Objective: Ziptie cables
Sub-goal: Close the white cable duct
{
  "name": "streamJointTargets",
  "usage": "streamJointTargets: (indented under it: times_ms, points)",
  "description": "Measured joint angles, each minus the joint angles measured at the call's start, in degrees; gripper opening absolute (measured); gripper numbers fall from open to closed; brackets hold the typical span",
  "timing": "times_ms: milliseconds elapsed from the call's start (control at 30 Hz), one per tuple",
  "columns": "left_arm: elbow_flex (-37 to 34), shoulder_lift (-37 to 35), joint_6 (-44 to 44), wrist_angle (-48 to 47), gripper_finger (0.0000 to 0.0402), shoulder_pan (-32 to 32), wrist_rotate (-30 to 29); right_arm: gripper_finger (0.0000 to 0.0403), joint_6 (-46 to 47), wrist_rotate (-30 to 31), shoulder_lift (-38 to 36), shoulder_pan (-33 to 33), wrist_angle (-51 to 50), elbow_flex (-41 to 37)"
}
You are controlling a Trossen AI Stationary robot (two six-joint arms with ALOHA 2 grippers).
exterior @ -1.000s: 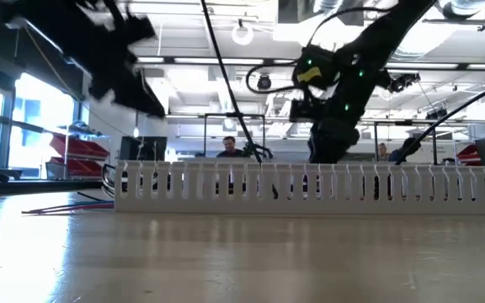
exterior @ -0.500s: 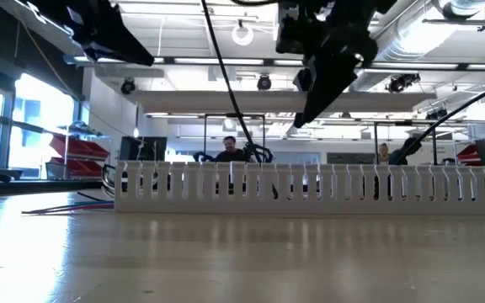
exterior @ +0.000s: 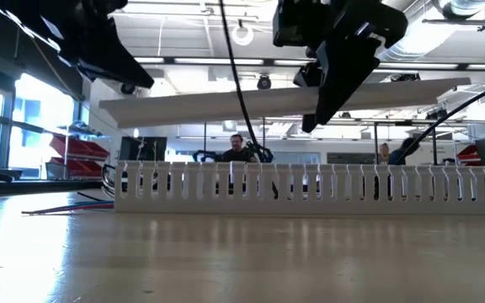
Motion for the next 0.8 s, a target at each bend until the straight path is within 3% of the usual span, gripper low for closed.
streamJointTargets:
  times_ms: [167, 300, 533, 800]
  points:
    - [-0.02, 2.11, 0.28, 1.03, 0.0, 0.2, -1.75, 0.0195, -1.4, 4.64, 0.0, -0.42, -0.54, -0.84]
    - [-0.02, 2.13, 1.04, 1.03, 0.0, 1.12, -2.11, 0.0195, -5.73, 5.93, 0.19, -4.58, 8.77, -7.47]
    - [-0.02, 2.13, 2.53, 1.12, 0.0, 3.49, -2.27, 0.0195, -10.22, 1.93, 0.76, -14.26, 31.06, -20.0]
    - [0.0, 2.04, 3.31, 2.13, 0.0, 5.29, -2.2, 0.0196, -14.15, -1.04, 2.63, -19.23, 37.8, -24.57]
